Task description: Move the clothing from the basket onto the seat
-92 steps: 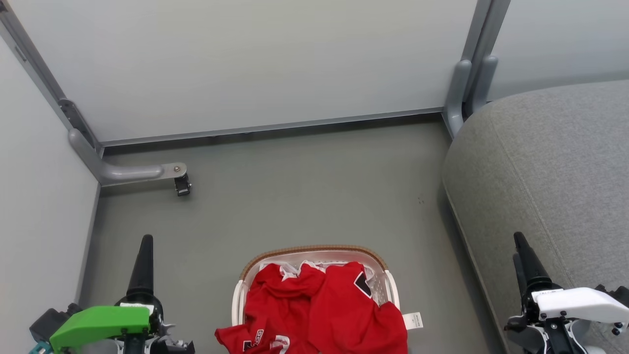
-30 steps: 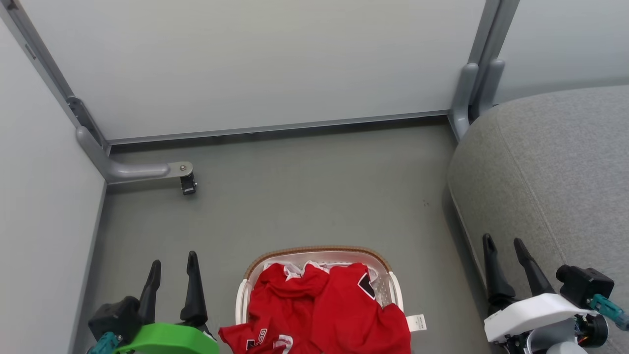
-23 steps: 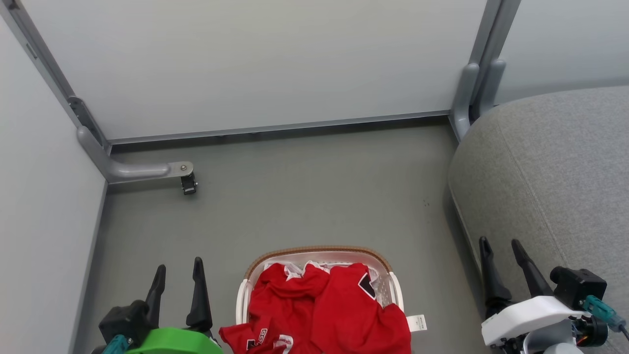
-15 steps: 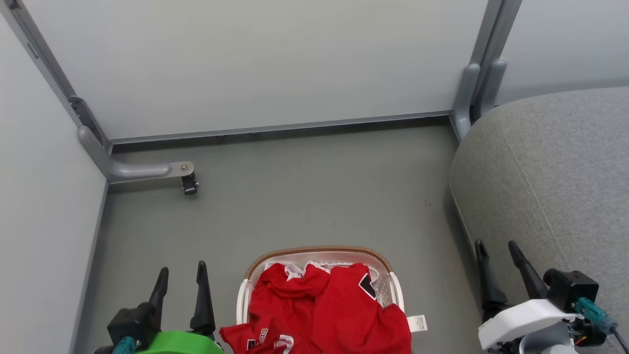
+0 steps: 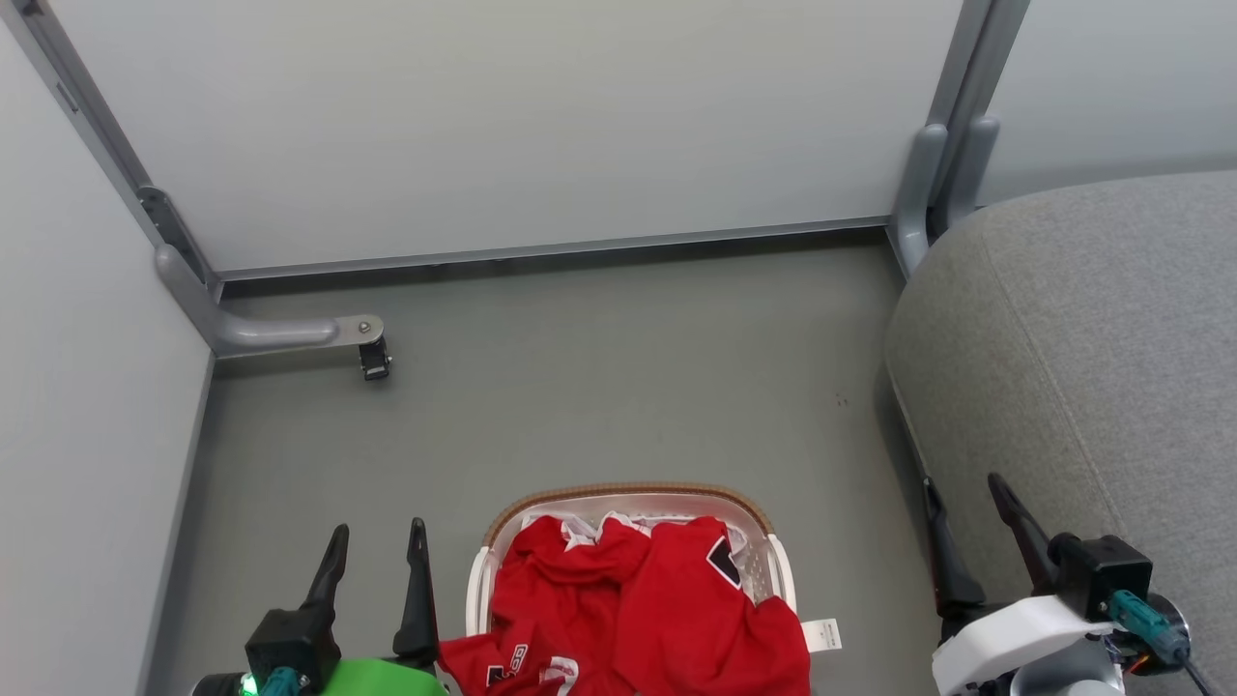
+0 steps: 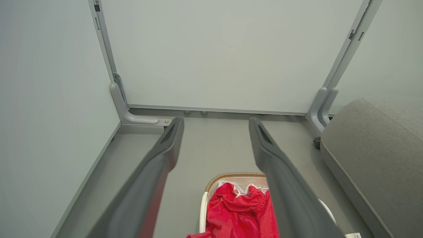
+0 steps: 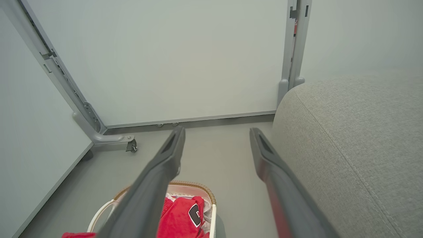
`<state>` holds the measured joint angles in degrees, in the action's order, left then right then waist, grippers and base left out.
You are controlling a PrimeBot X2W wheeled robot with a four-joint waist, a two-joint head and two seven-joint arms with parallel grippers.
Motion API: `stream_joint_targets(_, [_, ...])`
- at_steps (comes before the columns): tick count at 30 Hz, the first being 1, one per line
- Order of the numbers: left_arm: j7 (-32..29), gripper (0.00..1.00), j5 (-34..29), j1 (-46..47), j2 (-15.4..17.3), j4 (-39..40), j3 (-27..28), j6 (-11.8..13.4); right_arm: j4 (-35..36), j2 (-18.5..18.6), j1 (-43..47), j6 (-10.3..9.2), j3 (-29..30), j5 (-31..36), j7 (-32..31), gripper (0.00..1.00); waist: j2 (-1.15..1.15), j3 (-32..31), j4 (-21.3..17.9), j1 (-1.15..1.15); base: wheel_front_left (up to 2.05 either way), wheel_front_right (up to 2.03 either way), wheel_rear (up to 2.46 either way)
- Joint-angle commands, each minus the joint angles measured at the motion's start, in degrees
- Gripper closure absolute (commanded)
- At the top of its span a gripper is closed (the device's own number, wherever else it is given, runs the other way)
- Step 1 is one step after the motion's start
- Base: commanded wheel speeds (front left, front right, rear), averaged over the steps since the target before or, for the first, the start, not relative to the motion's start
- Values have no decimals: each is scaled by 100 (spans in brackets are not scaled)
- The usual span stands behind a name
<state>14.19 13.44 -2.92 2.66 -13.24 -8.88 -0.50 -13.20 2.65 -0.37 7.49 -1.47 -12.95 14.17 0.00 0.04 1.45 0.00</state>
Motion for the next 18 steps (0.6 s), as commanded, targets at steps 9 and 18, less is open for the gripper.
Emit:
stream_joint_targets(9, [99, 0, -329, -106, 38, -35, -60, 35, 49, 39, 88, 0, -30, 342, 112, 0, 0, 22, 3, 0, 0, 0, 0])
stream_joint_targets(18, [99, 0, -315, -87, 38, -85, -73, 10, 54, 39, 91, -1, -33, 320, 112, 0, 0, 41, 13, 0, 0, 0, 0])
